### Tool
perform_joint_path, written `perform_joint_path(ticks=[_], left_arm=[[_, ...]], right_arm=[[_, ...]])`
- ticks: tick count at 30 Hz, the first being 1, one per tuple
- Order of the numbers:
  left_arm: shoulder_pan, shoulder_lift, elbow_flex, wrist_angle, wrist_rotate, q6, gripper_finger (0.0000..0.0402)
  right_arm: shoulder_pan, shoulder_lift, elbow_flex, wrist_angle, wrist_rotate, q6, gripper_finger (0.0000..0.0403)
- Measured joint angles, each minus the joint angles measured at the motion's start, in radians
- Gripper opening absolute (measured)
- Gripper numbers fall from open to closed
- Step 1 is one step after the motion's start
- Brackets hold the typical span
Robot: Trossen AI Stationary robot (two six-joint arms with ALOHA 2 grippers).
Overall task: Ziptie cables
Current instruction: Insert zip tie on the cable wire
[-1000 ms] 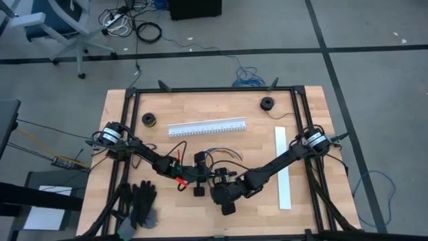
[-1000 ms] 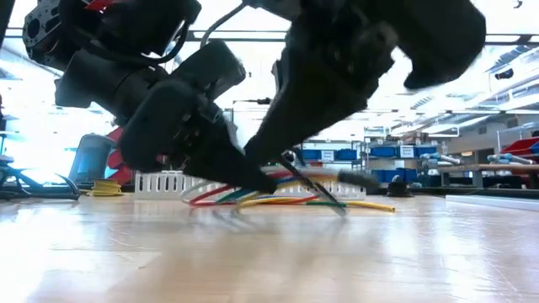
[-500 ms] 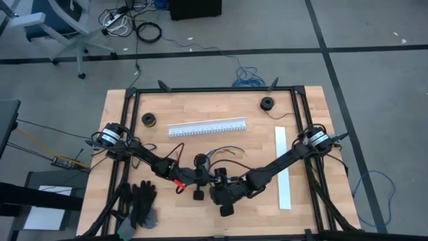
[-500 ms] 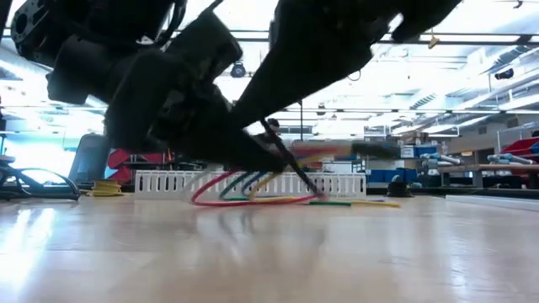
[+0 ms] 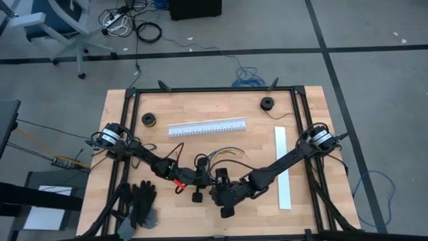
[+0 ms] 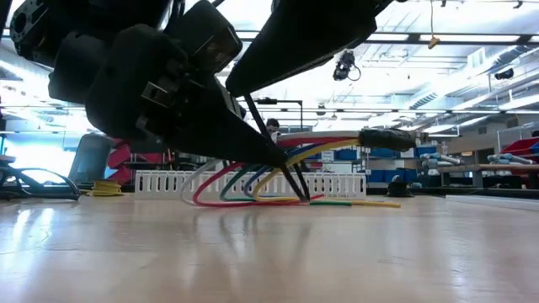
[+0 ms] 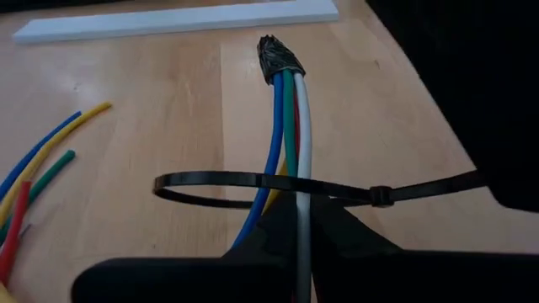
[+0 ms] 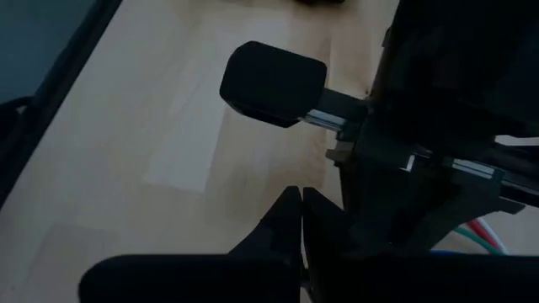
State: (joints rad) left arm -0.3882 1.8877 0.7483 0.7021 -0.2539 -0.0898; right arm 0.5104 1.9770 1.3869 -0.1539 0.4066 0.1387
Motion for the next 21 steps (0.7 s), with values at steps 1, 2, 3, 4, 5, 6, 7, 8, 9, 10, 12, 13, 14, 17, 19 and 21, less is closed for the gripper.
perform_joint_path(ticks=[1, 2, 3, 4, 5, 6, 7, 8, 9, 10, 12, 13, 14, 17, 19, 21], left_arm=[[0.0, 0.0, 0.0, 0.0, 0.0, 0.0, 0.0], [0.0, 0.0, 0.0, -0.001, -0.001, 0.0, 0.0], [0.0, 0.0, 0.0, -0.001, -0.003, 0.0, 0.0001], [0.0, 0.0, 0.0, -0.001, -0.003, -0.003, 0.0002], [0.0, 0.0, 0.0, -0.005, -0.003, -0.017, 0.0003], [0.0, 0.0, 0.0, -0.014, -0.003, -0.03, 0.0006], [0.0, 0.0, 0.0, -0.025, -0.003, -0.044, 0.0009], [0.0, 0.0, 0.0, -0.036, -0.003, -0.053, 0.0013], [0.0, 0.0, 0.0, -0.044, -0.002, -0.068, 0.0019], [0.0, 0.0, 0.0, -0.052, 0.005, -0.076, 0.0025], [0.0, 0.0, 0.0, -0.06, 0.013, -0.084, 0.0038], [0.0, 0.0, 0.0, -0.061, 0.016, -0.087, 0.0045], [0.0, 0.0, 0.0, -0.061, 0.017, -0.091, 0.0052], [0.0, 0.0, 0.0, -0.065, 0.02, -0.099, 0.0068], [0.0, 0.0, 0.0, -0.07, 0.03, -0.106, 0.0074], [0.0, 0.0, 0.0, -0.077, 0.054, -0.122, 0.0077]], right_arm=[[0.002, 0.0, 0.0, -0.001, 0.009, 0.0, 0.0], [0.004, 0.0, 0.0, 0.0, 0.018, 0.001, 0.0], [0.006, 0.0, 0.0, 0.0, 0.02, 0.002, 0.0], [0.006, 0.0, 0.0, -0.001, 0.02, 0.008, 0.0], [0.006, 0.0, 0.0, -0.004, 0.02, 0.017, 0.0], [0.006, 0.0, 0.0, -0.011, 0.021, 0.026, 0.0], [0.006, 0.0, 0.0, -0.023, 0.023, 0.037, 0.0], [0.006, 0.0, 0.0, -0.034, 0.027, 0.045, 0.0], [0.006, 0.0, 0.0, -0.039, 0.028, 0.049, 0.0], [0.006, 0.0, 0.0, -0.04, 0.028, 0.049, 0.0], [0.006, 0.0, 0.0, -0.035, 0.029, 0.048, 0.0], [0.006, 0.0, 0.0, -0.035, 0.028, 0.048, 0.0], [0.006, 0.0, 0.0, -0.036, 0.029, 0.048, 0.0], [0.006, 0.0, 0.0, -0.035, 0.029, 0.048, 0.0], [0.006, 0.0, 0.0, -0.036, 0.029, 0.049, 0.0], [0.006, 0.0, 0.0, -0.036, 0.03, 0.05, 0.0]])
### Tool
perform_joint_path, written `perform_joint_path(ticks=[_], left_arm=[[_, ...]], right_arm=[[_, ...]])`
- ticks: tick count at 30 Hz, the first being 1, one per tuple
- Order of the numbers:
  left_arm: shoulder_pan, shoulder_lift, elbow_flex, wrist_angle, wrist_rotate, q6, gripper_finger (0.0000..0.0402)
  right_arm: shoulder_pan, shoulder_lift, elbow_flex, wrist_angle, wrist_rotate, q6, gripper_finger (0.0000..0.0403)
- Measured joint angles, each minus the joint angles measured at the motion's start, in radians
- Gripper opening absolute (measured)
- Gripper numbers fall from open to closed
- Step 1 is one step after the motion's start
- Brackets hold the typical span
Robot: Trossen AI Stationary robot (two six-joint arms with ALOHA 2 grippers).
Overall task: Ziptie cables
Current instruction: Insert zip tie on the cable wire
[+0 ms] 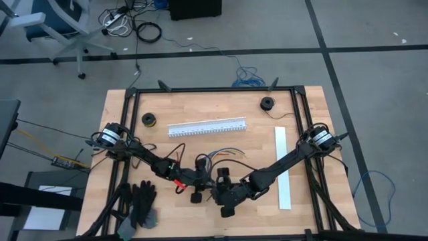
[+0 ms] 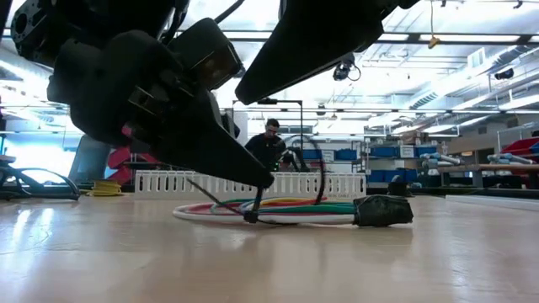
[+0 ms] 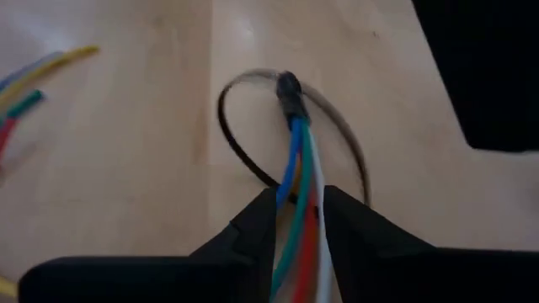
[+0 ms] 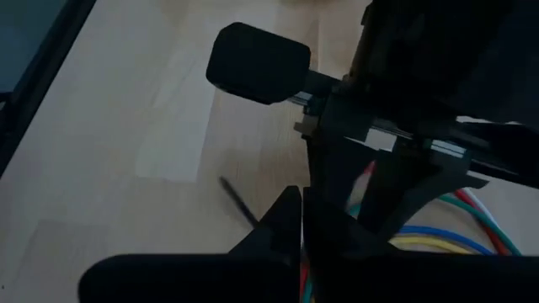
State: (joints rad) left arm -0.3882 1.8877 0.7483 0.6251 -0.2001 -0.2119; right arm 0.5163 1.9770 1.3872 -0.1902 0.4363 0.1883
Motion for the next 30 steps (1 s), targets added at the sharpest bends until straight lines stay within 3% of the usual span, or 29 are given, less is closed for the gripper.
perform_joint_path(ticks=[14, 24, 27, 30], left_arm=[[0.0, -0.007, 0.0, -0.105, 0.029, -0.032, 0.0076], [-0.007, -0.13, 0.0, -0.232, -0.021, 0.0, 0.0076], [-0.039, -0.163, 0.0, -0.237, -0.065, 0.011, 0.0076], [-0.1, -0.191, 0.0, -0.25, -0.173, 0.036, 0.0076]], right_arm=[[0.037, 0.0, 0.0, -0.104, 0.084, 0.104, 0.0], [0.112, 0.0, 0.0, -0.172, 0.175, 0.224, 0.0], [0.12, 0.0, 0.0, -0.174, 0.173, 0.264, 0.0], [0.119, 0.0, -0.003, -0.169, 0.173, 0.337, 0.0]])
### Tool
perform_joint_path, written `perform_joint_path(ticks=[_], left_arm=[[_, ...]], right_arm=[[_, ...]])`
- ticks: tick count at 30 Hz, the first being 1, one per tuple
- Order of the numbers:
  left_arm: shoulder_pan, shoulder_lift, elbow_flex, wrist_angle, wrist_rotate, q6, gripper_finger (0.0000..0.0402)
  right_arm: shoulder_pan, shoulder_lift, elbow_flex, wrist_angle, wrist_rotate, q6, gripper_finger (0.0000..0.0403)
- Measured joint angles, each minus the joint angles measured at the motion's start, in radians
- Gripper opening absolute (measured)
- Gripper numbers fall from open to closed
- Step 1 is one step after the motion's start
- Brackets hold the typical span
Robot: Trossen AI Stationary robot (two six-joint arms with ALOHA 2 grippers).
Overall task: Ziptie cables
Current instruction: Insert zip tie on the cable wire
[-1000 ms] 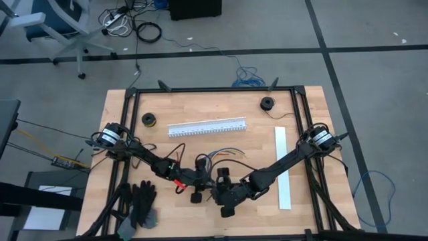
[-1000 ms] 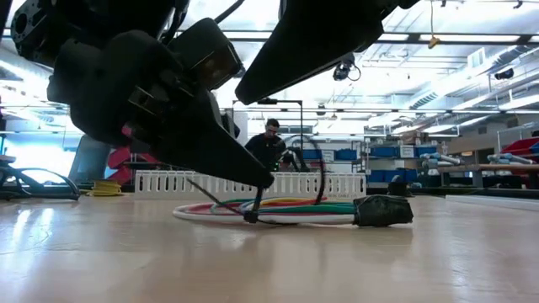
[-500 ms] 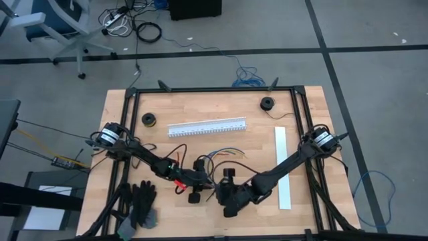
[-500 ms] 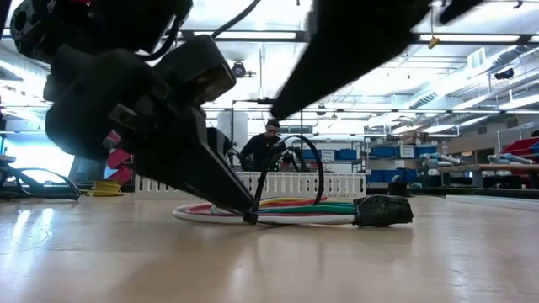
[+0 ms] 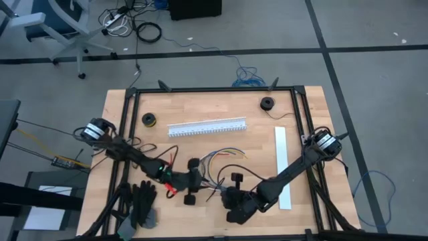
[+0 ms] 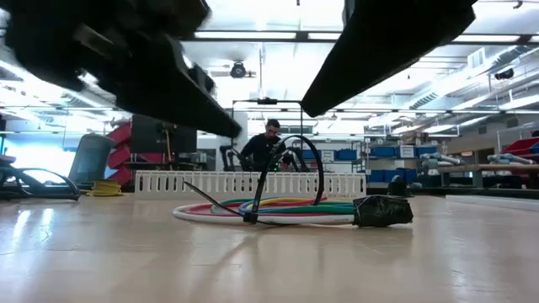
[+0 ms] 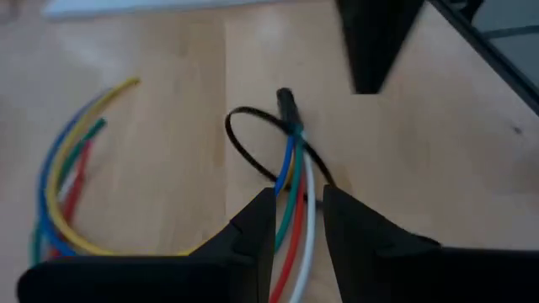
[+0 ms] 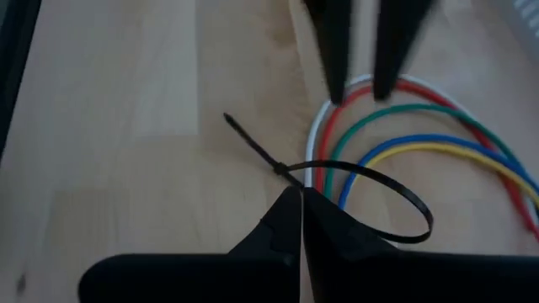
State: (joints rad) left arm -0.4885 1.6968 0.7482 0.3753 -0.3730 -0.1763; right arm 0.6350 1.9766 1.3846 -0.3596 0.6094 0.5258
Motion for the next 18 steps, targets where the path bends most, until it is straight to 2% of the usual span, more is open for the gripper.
perform_joint_path(ticks=[5, 9, 15, 18], left_arm=[[-0.13, -0.025, 0.0, -0.089, -0.224, -0.033, 0.0076], [-0.218, -0.023, 0.0, -0.117, -0.384, -0.081, 0.0076], [-0.269, -0.017, 0.0, -0.144, -0.446, -0.168, 0.0076], [-0.279, -0.013, 0.0, -0.16, -0.446, -0.202, 0.0076]], right_arm=[[0.0, -0.001, -0.055, 0.134, -0.015, 0.082, 0.0], [0.0, 0.0, -0.079, 0.207, -0.053, 0.045, 0.0], [0.002, 0.047, -0.075, 0.397, -0.082, -0.058, 0.0], [0.012, 0.133, -0.025, 0.391, -0.083, -0.075, 0.0]])
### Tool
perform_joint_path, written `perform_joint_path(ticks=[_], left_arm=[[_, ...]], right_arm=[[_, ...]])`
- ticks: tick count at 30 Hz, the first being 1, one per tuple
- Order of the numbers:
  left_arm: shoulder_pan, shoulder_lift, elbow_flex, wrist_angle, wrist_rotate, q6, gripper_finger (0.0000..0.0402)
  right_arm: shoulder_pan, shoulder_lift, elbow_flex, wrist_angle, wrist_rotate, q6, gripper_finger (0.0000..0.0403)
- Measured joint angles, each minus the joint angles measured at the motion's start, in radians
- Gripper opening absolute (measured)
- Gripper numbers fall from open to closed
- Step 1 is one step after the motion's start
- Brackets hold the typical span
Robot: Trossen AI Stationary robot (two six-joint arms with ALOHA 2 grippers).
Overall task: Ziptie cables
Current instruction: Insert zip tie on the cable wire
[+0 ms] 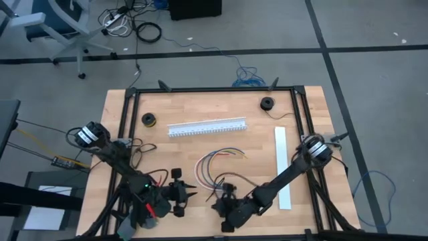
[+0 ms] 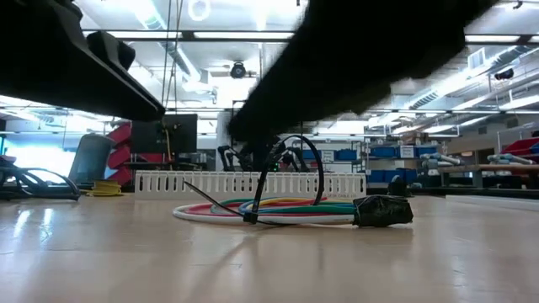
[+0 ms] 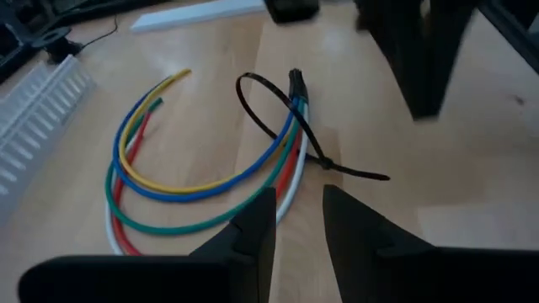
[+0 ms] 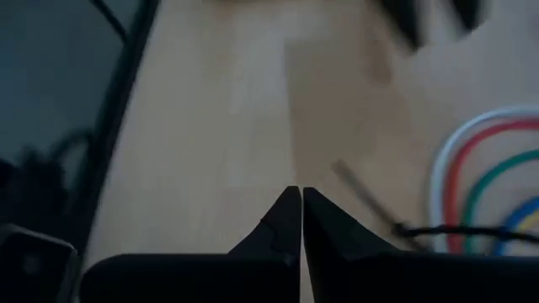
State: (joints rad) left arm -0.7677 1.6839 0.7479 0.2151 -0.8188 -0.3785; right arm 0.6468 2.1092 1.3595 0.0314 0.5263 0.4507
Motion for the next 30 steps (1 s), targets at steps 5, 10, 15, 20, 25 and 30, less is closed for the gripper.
perform_joint_path(ticks=[5, 10, 15, 20, 25, 30], left_arm=[[-0.017, 0.005, 0.0, -0.007, 0.0, -0.026, 0.0076], [-0.028, 0.005, 0.0, -0.007, -0.002, -0.04, 0.0076], [-0.032, 0.008, 0.0, -0.02, -0.003, -0.059, 0.0076], [-0.032, 0.008, 0.0, -0.021, -0.003, -0.073, 0.0076], [-0.032, 0.008, 0.0, -0.023, -0.003, -0.075, 0.0076], [-0.032, 0.008, 0.0, -0.025, -0.003, -0.078, 0.0076]], right_arm=[[0.018, 0.108, 0.136, -0.17, 0.106, -0.006, 0.0], [0.025, 0.128, 0.2, -0.245, 0.223, -0.085, 0.0], [-0.008, 0.131, 0.198, -0.26, 0.085, -0.134, 0.0], [-0.023, 0.131, 0.198, -0.249, 0.057, -0.178, 0.0007], [-0.023, 0.131, 0.198, -0.229, 0.056, -0.209, 0.0035], [-0.023, 0.131, 0.198, -0.219, 0.092, -0.226, 0.0073]])
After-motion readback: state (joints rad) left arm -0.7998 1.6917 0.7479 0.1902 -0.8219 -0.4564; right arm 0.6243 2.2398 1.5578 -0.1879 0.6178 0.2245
